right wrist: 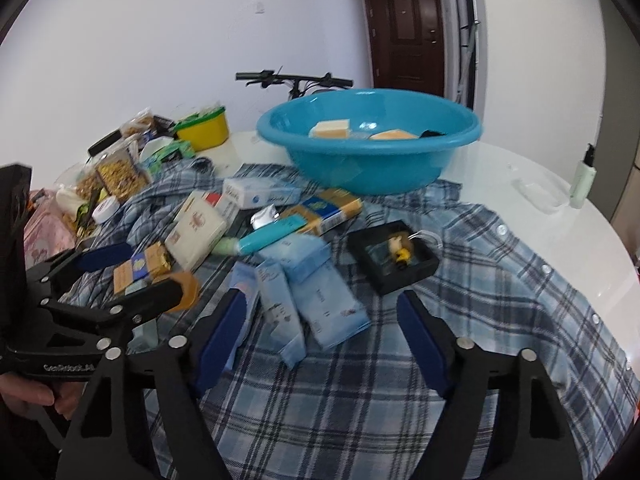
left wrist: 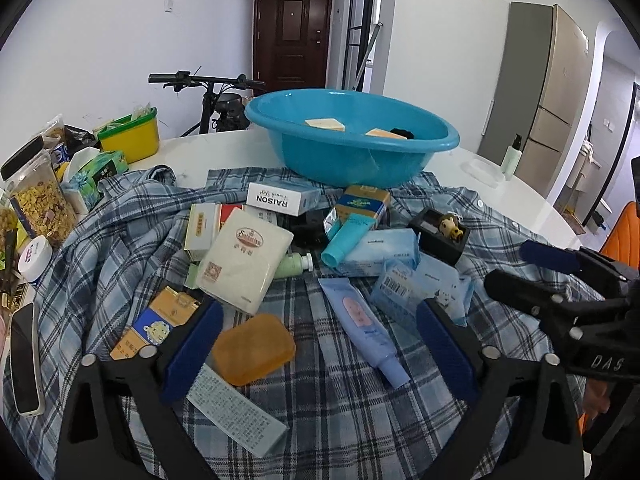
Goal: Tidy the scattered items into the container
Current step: 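Move both tools toward the items on the plaid shirt, then grasp a white paper packet with the left tool while the right tool grasps a blue wipes packet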
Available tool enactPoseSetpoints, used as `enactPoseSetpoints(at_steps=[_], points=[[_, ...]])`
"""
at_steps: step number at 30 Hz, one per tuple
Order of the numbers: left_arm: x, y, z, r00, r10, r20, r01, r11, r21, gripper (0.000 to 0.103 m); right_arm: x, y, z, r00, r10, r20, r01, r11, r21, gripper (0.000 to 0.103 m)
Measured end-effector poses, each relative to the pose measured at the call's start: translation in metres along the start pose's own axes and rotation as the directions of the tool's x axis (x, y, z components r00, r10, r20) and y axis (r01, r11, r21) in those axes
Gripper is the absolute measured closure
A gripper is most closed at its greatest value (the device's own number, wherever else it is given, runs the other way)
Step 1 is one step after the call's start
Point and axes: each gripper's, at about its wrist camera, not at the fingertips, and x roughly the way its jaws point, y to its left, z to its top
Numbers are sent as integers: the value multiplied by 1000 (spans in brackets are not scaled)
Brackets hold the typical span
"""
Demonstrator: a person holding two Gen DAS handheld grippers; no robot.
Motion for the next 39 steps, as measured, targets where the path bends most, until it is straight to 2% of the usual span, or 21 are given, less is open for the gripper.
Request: enactPoseSetpoints(at_steps=[2, 4, 8, 10, 19, 22, 28, 33, 36, 39], points=[[2, -1, -2, 1000, 2, -6, -2, 1000, 9, 10, 4, 4, -4, 1000, 18, -10, -18, 1000, -9, 32], [2, -1, -3, 1000, -1, -5, 1, 1000, 12, 11, 9, 8, -7, 999, 43, -24, -43, 999, -16, 40], [3, -2, -5, 1000, 0, -6, 0, 1000, 22, 22, 19, 15, -12, 996, 74, -47, -76, 997, -28, 52], [4, 0, -6, 1000, -2, -11, 3, 1000, 24, 24, 25, 16, -13, 993, 99, -56, -101, 995, -25, 57], [7, 13, -8, 1000, -10, -13, 10, 1000, -8, 27, 35, 27, -14, 994, 91, -58, -95, 993, -72, 64], [10, 17, -8, 1000, -9, -22, 9, 1000, -18, 37, 37, 28, -13, 994, 93, -55, -97, 992, -82, 66], [12, 27, -11, 999, -9, -35, 8, 999, -41, 39, 41, 27, -13, 994, 90, -55, -95, 992, -88, 66], [19, 35, -14, 998, -17, -68, 13, 998, -62, 57, 41, 28, -13, 995, 85, -54, -91, 991, -103, 73], [24, 37, -18, 995, -31, -92, 24, 997, -75, 64, 40, 30, -13, 995, 89, -51, -95, 989, -114, 79], [27, 37, -21, 993, -34, -110, 26, 997, -74, 65, 40, 33, -14, 995, 90, -51, -96, 988, -125, 85]])
